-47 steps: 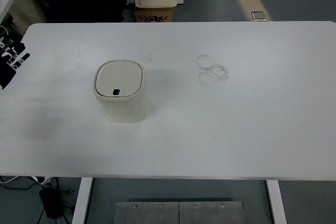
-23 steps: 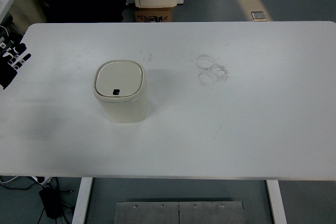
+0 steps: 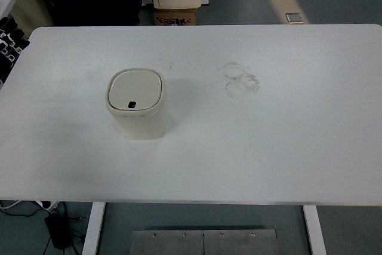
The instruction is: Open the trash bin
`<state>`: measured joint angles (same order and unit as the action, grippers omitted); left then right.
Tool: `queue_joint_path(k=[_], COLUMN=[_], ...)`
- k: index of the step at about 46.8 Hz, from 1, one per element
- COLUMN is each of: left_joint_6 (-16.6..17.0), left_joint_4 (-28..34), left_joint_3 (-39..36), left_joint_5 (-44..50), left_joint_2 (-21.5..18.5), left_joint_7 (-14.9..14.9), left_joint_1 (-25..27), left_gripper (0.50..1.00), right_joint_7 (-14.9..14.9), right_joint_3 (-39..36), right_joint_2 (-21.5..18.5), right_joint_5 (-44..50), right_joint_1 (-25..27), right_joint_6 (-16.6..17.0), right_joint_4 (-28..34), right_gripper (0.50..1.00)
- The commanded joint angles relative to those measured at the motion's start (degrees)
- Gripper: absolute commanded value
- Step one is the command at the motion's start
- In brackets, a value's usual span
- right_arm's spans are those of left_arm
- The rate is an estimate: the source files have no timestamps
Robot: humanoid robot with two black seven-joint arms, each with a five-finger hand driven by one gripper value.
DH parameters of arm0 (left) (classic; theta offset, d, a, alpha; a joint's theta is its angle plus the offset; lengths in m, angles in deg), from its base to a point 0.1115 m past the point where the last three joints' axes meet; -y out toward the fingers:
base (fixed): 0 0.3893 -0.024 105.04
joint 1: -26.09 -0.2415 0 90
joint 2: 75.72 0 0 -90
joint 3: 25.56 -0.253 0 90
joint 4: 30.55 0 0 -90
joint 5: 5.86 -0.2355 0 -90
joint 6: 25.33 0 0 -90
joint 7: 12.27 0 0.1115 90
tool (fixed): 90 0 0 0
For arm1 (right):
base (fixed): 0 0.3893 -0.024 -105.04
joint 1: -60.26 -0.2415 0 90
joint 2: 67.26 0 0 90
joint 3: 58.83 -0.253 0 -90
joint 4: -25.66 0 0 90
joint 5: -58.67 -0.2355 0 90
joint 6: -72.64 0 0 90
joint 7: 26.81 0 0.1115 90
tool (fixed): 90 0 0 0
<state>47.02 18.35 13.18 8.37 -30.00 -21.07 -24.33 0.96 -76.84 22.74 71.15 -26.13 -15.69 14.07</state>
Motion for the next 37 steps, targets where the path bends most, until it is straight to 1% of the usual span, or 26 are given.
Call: queue_joint_path(k=[1,6,12,17,24,27,32,37], left_joint_6=[2.26,3.76,3.76,3.76,3.76,3.58,3.32,3.14], left_joint_4=[4.61,8.49,10.60,13.14,17.01,17.98,19.30,20.35], left_joint_3=[0.01,-0.16,-0.34,-0.34,-0.69,-0.95,-2.18,-3.94], left_joint_5=[0.09,0.10,0.10,0.01,-0.26,-0.87,-5.60,-13.16], left_joint_2=[-2.65,-5.46,-8.71,-11.00,-14.60,-15.57,-15.75,-15.75], left_joint_7=[0.19,0.37,0.63,3.27,6.69,8.28,9.95,10.21], left_joint_1=[0.06,1.12,2.17,2.79,4.89,5.77,7.35,9.02], left_gripper=[1.000,1.000,1.000,1.000,1.000,1.000,1.000,1.000], right_joint_7=[0.00,0.00,0.00,0.00,0.00,0.00,0.00,0.00], right_joint_3=[0.00,0.00,0.00,0.00,0.00,0.09,0.00,0.00], right_joint_2=[0.00,0.00,0.00,0.00,0.00,0.00,0.00,0.00], right_joint_5=[0.00,0.00,0.00,0.00,0.00,0.00,0.00,0.00], right_joint_1=[-0.01,-0.01,-0.01,-0.01,-0.01,-0.01,-0.01,-0.01], right_joint_6=[0.01,0.01,0.01,0.01,0.01,0.01,0.01,0.01], right_joint_4=[-0.01,-0.01,-0.01,-0.01,-0.01,-0.01,-0.01,-0.01], right_gripper=[0.991,0.991,0.991,0.991,0.991,0.991,0.991,0.991])
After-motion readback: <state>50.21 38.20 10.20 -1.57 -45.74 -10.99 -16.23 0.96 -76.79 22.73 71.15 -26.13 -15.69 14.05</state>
